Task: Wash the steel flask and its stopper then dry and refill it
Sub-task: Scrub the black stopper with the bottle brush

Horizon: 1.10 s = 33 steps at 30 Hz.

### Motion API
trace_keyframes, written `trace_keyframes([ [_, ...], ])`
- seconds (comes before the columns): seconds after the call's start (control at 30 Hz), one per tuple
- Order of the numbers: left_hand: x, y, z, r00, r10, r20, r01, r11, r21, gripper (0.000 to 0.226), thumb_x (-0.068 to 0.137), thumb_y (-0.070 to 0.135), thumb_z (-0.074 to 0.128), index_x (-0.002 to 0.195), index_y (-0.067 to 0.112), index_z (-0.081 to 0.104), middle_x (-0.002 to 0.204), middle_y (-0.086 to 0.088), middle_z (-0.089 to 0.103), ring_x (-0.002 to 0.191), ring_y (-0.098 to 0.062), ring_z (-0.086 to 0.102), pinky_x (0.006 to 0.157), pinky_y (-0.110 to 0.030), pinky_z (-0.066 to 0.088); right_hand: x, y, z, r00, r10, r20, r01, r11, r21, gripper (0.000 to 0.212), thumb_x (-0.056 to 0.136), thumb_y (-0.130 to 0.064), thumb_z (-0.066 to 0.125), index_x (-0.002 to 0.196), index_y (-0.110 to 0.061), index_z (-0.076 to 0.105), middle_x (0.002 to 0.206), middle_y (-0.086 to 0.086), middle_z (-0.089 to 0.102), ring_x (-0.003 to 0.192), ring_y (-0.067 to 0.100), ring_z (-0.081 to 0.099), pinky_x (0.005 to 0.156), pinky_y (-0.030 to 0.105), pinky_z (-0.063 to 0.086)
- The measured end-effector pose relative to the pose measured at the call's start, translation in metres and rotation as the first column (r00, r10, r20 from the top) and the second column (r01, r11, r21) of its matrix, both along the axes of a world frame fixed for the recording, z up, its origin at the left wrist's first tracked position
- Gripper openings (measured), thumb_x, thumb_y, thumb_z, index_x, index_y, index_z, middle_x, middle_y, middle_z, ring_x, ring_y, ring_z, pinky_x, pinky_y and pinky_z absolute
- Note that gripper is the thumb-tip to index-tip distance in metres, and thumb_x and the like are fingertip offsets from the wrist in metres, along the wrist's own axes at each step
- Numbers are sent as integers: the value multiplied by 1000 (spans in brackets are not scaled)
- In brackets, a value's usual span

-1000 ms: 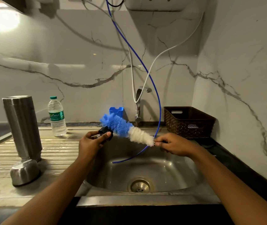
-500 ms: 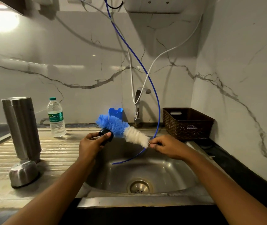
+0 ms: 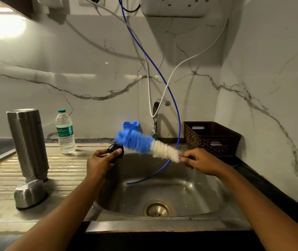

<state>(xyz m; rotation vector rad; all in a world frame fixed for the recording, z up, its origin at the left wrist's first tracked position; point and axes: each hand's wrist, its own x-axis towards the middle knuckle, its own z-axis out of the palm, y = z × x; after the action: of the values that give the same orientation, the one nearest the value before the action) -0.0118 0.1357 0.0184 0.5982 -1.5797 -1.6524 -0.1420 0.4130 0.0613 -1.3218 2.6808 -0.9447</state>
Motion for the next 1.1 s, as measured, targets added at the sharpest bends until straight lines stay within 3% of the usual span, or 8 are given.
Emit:
trace_keyframes([
  [0.13,0,1,0,1000,-13,11,14,999,-41,60,62,30,83,113,7,59,103,-11,67,97,-27,64,85,-40,54,6,-12,-1,986,69,-154,-48,989,139,28,95,-21,54,120,-14,63,98,-16,64,76,-7,53,70,6,37],
  [0.27,1,-2,1,1000,15,-5,-15,1000,-13,59,62,30,83,112,9,60,104,-11,67,98,-27,64,86,-40,54,0,-6,5,985,16,-172,15,985,174,32,95,-24,53,125,-17,60,124,0,63,108,11,57,92,22,42],
  [0.33,2,-4,2,999,10,-43,-9,1000,22,64,55,33,83,111,9,61,103,-13,68,94,-27,66,81,-38,55,-5,2,4,986,16,-165,25,970,243,31,94,-27,54,124,-19,61,123,-1,63,107,11,58,94,26,43],
  [0.43,0,9,4,998,-58,-15,57,996,-73,51,59,27,83,103,16,59,98,-9,68,90,-24,67,76,-35,55,2,-10,-8,949,84,-302,47,914,402,29,93,-34,53,120,-27,64,120,-6,65,106,11,58,91,28,44],
  [0.57,-1,14,8,1000,9,-15,-11,994,-113,59,54,38,84,104,20,59,100,-7,67,92,-24,66,84,-40,55,-1,-16,-7,932,-75,-355,157,965,210,28,94,-33,52,118,-25,65,115,3,66,101,20,60,82,28,43],
  [0.73,9,0,10,998,49,-31,-51,996,-74,73,50,41,83,112,10,61,106,-14,66,97,-29,65,80,-35,54,-12,10,0,951,-141,-277,148,989,4,30,92,-32,57,119,-22,65,109,-1,70,93,12,62,78,27,45],
  [0.9,6,5,9,1000,5,9,-4,993,-115,66,54,39,82,111,16,58,105,-8,65,97,-25,64,87,-41,54,-8,-11,-8,920,-62,-387,95,993,68,28,93,-33,54,118,-24,66,101,-1,69,74,3,52,62,17,34],
  [1.1,7,2,6,1000,12,1,-12,996,-93,62,55,38,81,108,13,60,102,-10,67,95,-26,66,85,-41,55,-3,-3,-1,944,-26,-329,77,987,142,32,93,-31,55,123,-22,62,107,-5,68,88,4,59,78,20,42],
])
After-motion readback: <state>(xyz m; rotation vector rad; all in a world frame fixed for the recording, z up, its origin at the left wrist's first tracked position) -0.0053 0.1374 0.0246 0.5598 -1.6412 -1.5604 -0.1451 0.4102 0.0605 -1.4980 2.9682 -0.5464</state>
